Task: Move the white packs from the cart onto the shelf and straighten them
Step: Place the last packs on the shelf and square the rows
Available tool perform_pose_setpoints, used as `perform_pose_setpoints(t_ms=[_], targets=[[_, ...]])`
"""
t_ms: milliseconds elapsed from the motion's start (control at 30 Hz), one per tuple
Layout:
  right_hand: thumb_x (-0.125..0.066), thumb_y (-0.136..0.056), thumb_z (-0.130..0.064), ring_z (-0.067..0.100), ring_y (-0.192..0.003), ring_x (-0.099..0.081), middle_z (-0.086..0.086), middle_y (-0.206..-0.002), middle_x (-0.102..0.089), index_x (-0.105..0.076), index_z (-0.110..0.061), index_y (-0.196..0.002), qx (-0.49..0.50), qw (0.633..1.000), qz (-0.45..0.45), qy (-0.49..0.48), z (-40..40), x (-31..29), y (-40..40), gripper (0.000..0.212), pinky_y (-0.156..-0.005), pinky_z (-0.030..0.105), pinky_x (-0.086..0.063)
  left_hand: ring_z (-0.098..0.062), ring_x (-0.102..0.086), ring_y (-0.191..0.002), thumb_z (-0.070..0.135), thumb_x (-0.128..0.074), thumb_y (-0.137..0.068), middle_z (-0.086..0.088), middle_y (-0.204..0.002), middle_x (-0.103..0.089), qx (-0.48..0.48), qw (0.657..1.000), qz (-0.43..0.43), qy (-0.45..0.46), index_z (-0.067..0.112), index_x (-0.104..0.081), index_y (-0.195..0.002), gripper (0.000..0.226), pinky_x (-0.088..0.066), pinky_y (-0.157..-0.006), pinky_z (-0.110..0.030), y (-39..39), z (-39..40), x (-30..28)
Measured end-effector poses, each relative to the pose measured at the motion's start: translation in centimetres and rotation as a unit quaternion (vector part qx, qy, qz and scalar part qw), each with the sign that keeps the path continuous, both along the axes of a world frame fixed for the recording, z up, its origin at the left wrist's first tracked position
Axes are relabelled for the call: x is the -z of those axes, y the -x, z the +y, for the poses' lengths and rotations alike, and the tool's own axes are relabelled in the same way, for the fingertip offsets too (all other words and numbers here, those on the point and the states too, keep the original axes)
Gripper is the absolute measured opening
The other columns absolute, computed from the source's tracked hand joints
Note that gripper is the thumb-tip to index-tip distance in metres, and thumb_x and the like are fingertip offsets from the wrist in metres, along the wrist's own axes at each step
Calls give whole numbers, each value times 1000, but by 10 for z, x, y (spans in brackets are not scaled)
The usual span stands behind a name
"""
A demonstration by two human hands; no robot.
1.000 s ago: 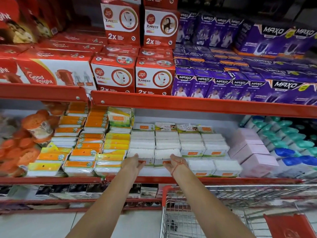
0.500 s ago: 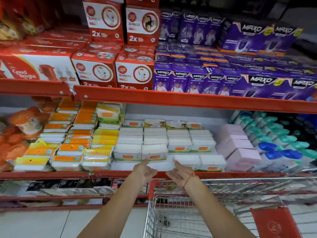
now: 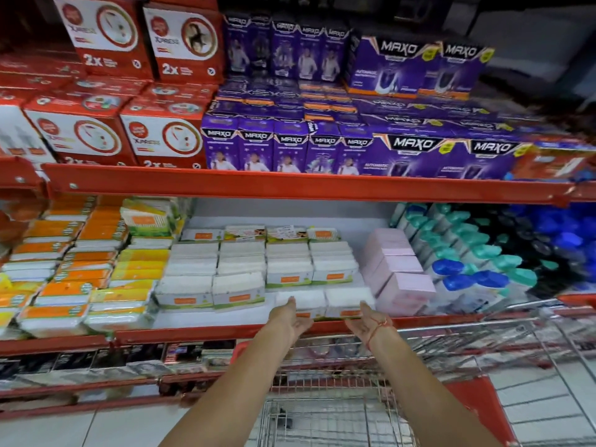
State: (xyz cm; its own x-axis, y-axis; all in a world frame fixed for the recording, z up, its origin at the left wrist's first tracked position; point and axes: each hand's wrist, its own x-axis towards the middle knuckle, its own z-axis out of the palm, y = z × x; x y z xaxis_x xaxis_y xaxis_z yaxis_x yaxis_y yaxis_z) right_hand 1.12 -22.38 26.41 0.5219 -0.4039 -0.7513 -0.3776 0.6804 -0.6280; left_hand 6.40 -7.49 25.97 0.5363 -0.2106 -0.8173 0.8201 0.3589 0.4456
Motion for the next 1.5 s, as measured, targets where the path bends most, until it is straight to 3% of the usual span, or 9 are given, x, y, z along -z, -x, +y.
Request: perform_pose_setpoints(t_ms=[100, 367, 567, 733, 833, 967, 1100, 1200, 1500], targets=[[-44, -101, -13, 31, -106, -63, 26, -112, -55, -50, 4, -108, 21, 1000, -4, 16, -4, 0, -14, 19, -94, 42, -52, -44, -42, -127, 15, -44, -99, -34, -145, -31, -18, 1000, 9, -6, -2, -28, -142, 49, -40, -106, -47, -9, -1, 0], [-43, -101, -9, 43, -128, -43, 31, -139, -43, -45, 7, -127, 11, 1000, -19, -9, -6, 5, -45, 31, -104, 50, -39, -45, -35, -132, 13, -42, -100, -29, -151, -22, -48, 999, 16, -2, -3, -22, -144, 51, -37, -108, -50, -40, 0, 5], [-44, -100, -11, 23, -61, -51, 15, -66, -54, -47, -1, -73, 34, 999, -14, 5, -4, 18, -58, 30, -30, 21, -50, -45, -46, -124, 15, -42, -100, -33, -145, -33, 4, 1000, 5, -25, -6, -28, -141, 48, -44, -104, -44, -51, 0, 6], [-44, -99, -30, 30, -90, -54, 19, -113, -56, -48, 3, -120, -36, 996, 37, 66, 7, 24, -53, 39, -65, 37, -59, -32, -68, -83, 20, -50, -97, -24, -87, -71, 80, 992, -58, -78, -8, -43, -127, 42, -57, -71, -30, -40, 17, -3], [-53, -92, -39, 41, -108, -51, 26, -125, -49, -48, 2, -122, -47, 926, 146, 346, 36, 18, -45, 51, -95, 46, -47, -23, -72, -71, 18, -56, -94, -27, -86, -71, 133, 965, -167, -152, -15, -60, -104, 35, -61, -59, -23, -36, 53, -8], [-54, -93, -29, 30, -113, -44, 13, -122, -45, -45, -9, -122, -92, 807, -54, 581, 87, -7, -48, 35, -101, 44, -41, -15, -72, -59, 18, -54, -95, -23, -84, -74, 135, 831, -436, -317, 3, -68, -86, 22, -62, -60, -31, -43, 119, -15], [-40, -95, -49, 24, -143, -17, 9, -152, -26, -24, -10, -145, -378, 607, -168, 679, 127, -10, -83, 66, -119, 45, -17, -26, -65, -103, 38, -42, -97, -12, -114, -69, 226, 534, -590, -562, 10, -60, -120, 41, -52, -90, -39, -69, 182, -11], [-30, -89, -68, 22, -146, 12, 8, -160, 5, -1, -11, -151, -524, 424, -175, 718, 148, -2, -112, 89, -121, 47, -2, -14, -18, -143, 65, -22, -91, -8, -150, -35, 339, 344, -626, -613, 11, -28, -146, 77, -8, -117, -39, -92, 214, 2], [-4, -63, -89, 22, -145, 19, 12, -158, 17, 9, -7, -150, -594, 320, -102, 731, 154, 28, -144, 120, -122, 44, -2, -29, 6, -146, 88, -20, -74, -12, -158, 4, 493, 264, -565, -607, 3, -3, -148, 114, -1, -114, -46, -133, 231, 21]])
